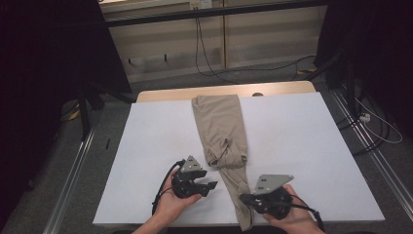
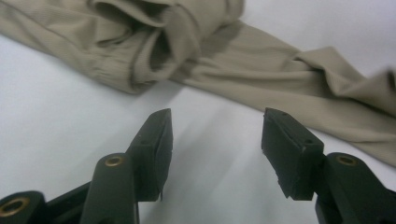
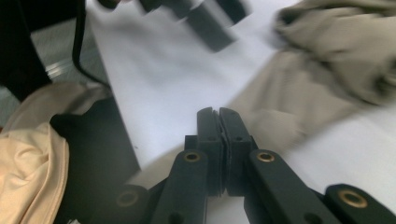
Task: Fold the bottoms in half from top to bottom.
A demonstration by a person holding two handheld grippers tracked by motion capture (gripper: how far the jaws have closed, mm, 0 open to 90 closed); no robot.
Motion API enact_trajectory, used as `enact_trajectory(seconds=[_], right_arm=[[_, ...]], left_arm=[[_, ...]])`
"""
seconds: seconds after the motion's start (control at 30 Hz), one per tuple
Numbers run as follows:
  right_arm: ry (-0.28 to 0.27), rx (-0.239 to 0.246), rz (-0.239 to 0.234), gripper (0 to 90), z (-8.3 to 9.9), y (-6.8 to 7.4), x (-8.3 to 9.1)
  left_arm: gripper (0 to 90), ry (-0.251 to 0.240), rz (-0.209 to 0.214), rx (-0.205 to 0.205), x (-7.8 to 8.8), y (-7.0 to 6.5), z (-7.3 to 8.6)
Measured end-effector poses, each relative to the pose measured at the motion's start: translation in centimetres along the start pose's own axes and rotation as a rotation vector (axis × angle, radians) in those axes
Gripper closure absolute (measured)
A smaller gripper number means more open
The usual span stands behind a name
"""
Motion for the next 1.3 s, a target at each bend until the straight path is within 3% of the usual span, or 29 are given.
enact_trajectory(seconds=[0.13,0.27,0.37,0.43,0.47,0.53,0.6,0.63,0.67,0.7,0.73,0.77,0.83,0.93,1.07,1.1,1.17,1.2,1.3], right_arm=[[0.004,-0.056,0.055,88.6,1.6,-1.5,1.8],[0.062,-0.123,0.142,88.5,4.6,-2.3,2.9],[0.112,-0.176,0.176,88.5,6.2,-2.4,3.6],[0.131,-0.185,0.151,88.5,6.8,-1.9,3.5],[0.138,-0.191,0.147,88.5,6.9,-1.7,3.5],[0.144,-0.185,0.138,88.5,6.9,-1.2,3.4],[0.143,-0.189,0.136,88.5,6.9,-1.2,3.4],[0.140,-0.202,0.126,88.5,6.9,-1.3,3.4],[0.139,-0.211,0.122,88.5,6.9,-1.4,3.4],[0.138,-0.217,0.119,88.4,6.9,-1.4,3.4],[0.138,-0.213,0.118,88.4,6.9,-1.3,3.4],[0.138,-0.213,0.116,88.4,6.9,-1.3,3.3],[0.137,-0.213,0.100,88.4,6.8,-1.0,3.3],[0.133,-0.210,0.074,88.3,6.7,-0.4,3.2],[0.127,-0.199,0.001,88.0,6.3,1.5,2.8],[0.130,-0.176,-0.013,88.0,6.1,2.2,2.6],[0.139,-0.143,-0.024,88.0,6.0,3.2,2.3],[0.142,-0.150,-0.038,88.1,5.9,3.5,2.2],[0.168,-0.129,-0.043,89.5,6.3,4.3,1.8]], left_arm=[[49.4,0.015,0.065,-0.047,-0.6,-2.8,-0.3],[52.8,0.036,0.130,-0.112,-1.7,-6.4,-0.4],[52.8,0.065,0.182,-0.179,-2.6,-8.9,0.0],[50.0,0.088,0.216,-0.212,-3.2,-10.2,0.3],[47.7,0.095,0.207,-0.232,-3.7,-10.7,0.4],[43.3,0.118,0.210,-0.307,-4.4,-11.3,0.7],[44.7,0.108,0.175,-0.361,-4.6,-11.6,0.8],[46.9,0.112,0.178,-0.378,-4.6,-11.7,0.8],[54.3,0.120,0.209,-0.393,-4.3,-12.0,0.9],[69.8,0.114,0.236,-0.394,-4.2,-12.4,1.0],[88.1,0.117,0.226,-0.401,-4.0,-12.6,1.1],[89.7,0.124,0.220,-0.405,-3.8,-12.7,1.2],[90.0,0.139,0.217,-0.376,-3.2,-12.3,1.3],[90.0,0.141,0.217,-0.306,-1.3,-11.5,1.9],[90.0,0.131,0.184,-0.279,1.5,-11.2,2.9],[90.0,0.120,0.179,-0.267,1.9,-11.2,3.1],[90.0,0.126,0.157,-0.258,2.8,-11.0,3.7],[90.0,0.126,0.140,-0.256,3.2,-10.7,4.2],[90.0,0.148,0.131,-0.218,3.7,-10.1,5.3]])
Point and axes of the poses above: each handheld gripper's, and its own axes: x roughly backward along the jaws, z roughly out of its underside, y roughly to its left, the point moved 6 cm from there along -x, roughly forward along the jaws, and after that the axes turned 5 degrees about z, right-handed, at the moved point
